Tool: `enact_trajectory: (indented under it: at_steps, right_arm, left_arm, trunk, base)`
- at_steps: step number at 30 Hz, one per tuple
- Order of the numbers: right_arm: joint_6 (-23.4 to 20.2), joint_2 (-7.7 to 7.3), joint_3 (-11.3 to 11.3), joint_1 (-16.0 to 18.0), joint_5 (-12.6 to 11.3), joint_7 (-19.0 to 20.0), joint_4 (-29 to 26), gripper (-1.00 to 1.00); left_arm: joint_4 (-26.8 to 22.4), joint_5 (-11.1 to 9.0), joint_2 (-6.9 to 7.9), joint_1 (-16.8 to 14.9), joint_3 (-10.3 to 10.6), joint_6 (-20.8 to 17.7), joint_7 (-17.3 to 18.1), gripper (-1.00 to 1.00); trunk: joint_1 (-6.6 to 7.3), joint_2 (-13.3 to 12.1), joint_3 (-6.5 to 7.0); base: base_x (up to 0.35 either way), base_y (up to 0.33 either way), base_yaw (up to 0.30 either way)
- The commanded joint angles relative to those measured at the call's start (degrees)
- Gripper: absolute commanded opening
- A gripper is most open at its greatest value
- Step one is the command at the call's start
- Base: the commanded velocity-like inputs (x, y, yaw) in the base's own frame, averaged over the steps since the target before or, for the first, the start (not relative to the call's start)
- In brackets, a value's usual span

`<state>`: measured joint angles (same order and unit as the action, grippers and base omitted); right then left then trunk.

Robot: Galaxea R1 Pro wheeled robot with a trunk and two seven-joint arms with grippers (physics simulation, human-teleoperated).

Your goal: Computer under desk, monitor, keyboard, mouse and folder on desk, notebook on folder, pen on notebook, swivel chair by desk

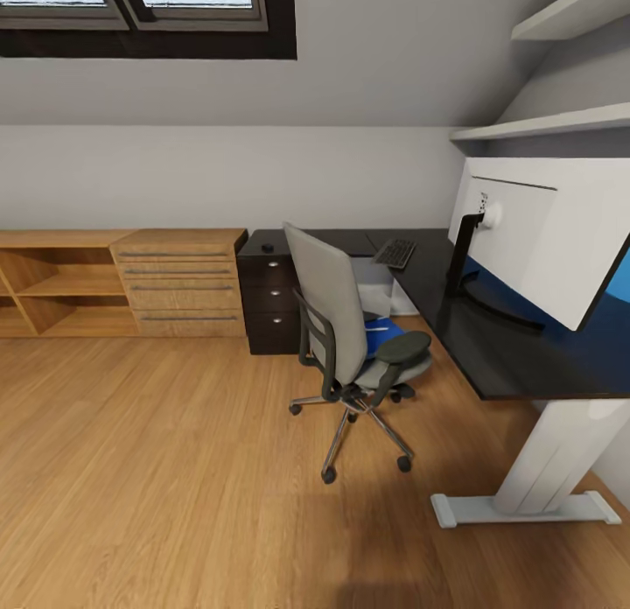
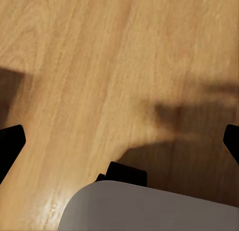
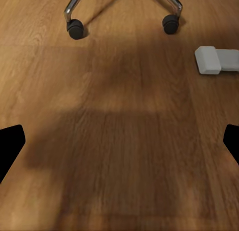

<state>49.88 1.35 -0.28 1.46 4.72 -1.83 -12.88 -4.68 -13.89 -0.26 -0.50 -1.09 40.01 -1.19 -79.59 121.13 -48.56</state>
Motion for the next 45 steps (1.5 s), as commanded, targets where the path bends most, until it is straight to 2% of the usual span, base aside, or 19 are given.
enact_trajectory:
  at_steps: [1, 8, 16, 20, 26, 29, 33, 34, 35, 36, 37, 38, 40, 42, 43, 44, 45]
  right_arm:
    - [0.13, 0.0, -0.06, 0.03, 0.39, -0.19, 0.03, 1.0]
    - [0.15, -0.16, -0.07, 0.03, 0.38, -0.24, -0.16, 1.0]
    - [0.39, -0.39, -0.14, 0.03, 0.38, -0.29, -0.81, 1.0]
    - [0.31, -0.34, -0.19, 0.03, 0.38, -0.74, -3.12, 1.0]
    - [-1.44, -0.32, -0.23, 0.03, 0.28, -4.72, -9.72, 1.0]
    - [-5.16, -0.35, -0.28, 0.06, 0.2, -8.0, -14.39, 1.0]
    - [-13.79, -0.22, -0.31, 0.09, 0.12, -11.81, -22.76, 1.0]
    - [-19.46, -0.14, -0.32, 0.12, 0.07, -12.97, -27.31, 1.0]
    - [-22.48, -0.1, -0.32, 0.15, 0.04, -13.39, -29.48, 1.0]
    - [-28.51, -0.04, -0.33, 0.55, 0.0, -13.95, -33.26, 1.0]
    - [-33.97, 0.0, -0.33, 1.57, -0.05, -14.31, -35.92, 1.0]
    - [-40.61, 0.08, -0.34, 4.83, -0.64, -14.69, -38.5, 1.0]
    - [-42.12, 0.08, -0.34, 6.11, -1.54, -14.77, -38.78, 1.0]
    - [-42.95, 0.07, -0.29, 7.45, -3.97, -14.83, -38.53, 1.0]
    - [-42.47, 0.07, -0.28, 7.78, -5.02, -14.83, -38.15, 1.0]
    - [-40.73, 0.22, -0.11, 8.14, -6.19, -14.75, -36.43, 1.0]
    - [-40.21, 0.29, -0.05, 8.18, -6.32, -14.74, -35.78, 1.0]
  left_arm:
    - [0.02, 0.1, 0.0, -0.03, -0.09, 0.16, -0.12, 1.0]
    - [-1.35, 0.16, 0.03, -0.03, -0.01, 0.19, -0.19, 1.0]
    - [-11.21, 0.25, -0.17, -0.03, 0.05, -1.63, -1.95, 1.0]
    - [-17.92, 0.28, -0.39, -0.03, 0.09, -8.03, -4.18, 1.0]
    - [-31.4, 0.27, -0.72, -0.03, 0.18, -25.44, -7.88, 1.0]
    - [-39.3, 0.23, -0.8, -0.03, 0.2, -34.49, -9.03, 1.0]
    - [-49.23, 0.18, -0.83, -0.03, 0.21, -44.84, -9.88, 1.0]
    - [-53.38, 0.15, -0.82, -0.03, 0.21, -49.05, -10.12, 1.0]
    - [-55.13, 0.14, -0.82, -0.03, 0.21, -50.85, -10.21, 1.0]
    - [-57.79, 0.12, -0.81, -0.03, 0.21, -53.65, -10.31, 1.0]
    - [-59.55, 0.11, -0.81, -0.03, 0.21, -55.48, -10.34, 1.0]
    - [-61.48, 0.15, -0.83, -0.03, 0.21, -57.36, -10.12, 1.0]
    - [-61.9, 0.18, -0.83, -0.03, 0.25, -57.79, -10.0, 1.0]
    - [-62.19, 0.26, -0.72, -0.03, 0.23, -58.15, -9.89, 1.0]
    - [-61.72, 0.3, -0.46, -0.03, 0.17, -58.21, -9.87, 1.0]
    - [-60.69, 0.34, 0.59, -0.03, 0.06, -58.16, -9.83, 1.0]
    - [-60.54, 0.35, 0.86, -0.03, 0.06, -58.13, -9.83, 1.0]
  trunk:
    - [-0.22, 0.44, -0.24]
    - [-1.75, 3.24, -1.49]
    - [-3.51, 6.45, -2.93]
    - [-4.39, 8.06, -3.65]
    - [-5.71, 10.46, -4.72]
    - [-6.37, 11.67, -5.26]
    - [-7.24, 13.27, -5.98]
    - [-7.46, 13.67, -6.16]
    - [-7.68, 14.07, -6.34]
    - [-7.9, 14.47, -6.52]
    - [-8.12, 14.87, -6.7]
    - [-8.34, 15.28, -6.88]
    - [-8.56, 15.68, -7.06]
    - [-8.56, 15.68, -7.06]
    - [-8.56, 15.68, -7.06]
    - [-8.56, 15.68, -7.06]
    - [-8.56, 15.68, -7.06]
  base:
    - [0.0, 0.0, 0.0]
    - [0.0, 0.0, 0.0]
    - [0.0, 0.0, 0.0]
    - [0.0, 0.0, 0.0]
    - [0.0, 0.0, 0.0]
    - [0.0, 0.0, 0.0]
    - [0.0, 0.0, 0.0]
    - [0.0, 0.0, 0.0]
    - [0.0, 0.0, 0.0]
    - [0.0, 0.0, 0.0]
    - [0.0, 0.0, 0.0]
    - [0.0, 0.0, 0.0]
    - [0.0, 0.0, 0.0]
    - [0.0, 0.0, 0.0]
    - [0.0, 0.0, 0.0]
    - [0.0, 0.0, 0.0]
    - [0.0, 0.0, 0.0]
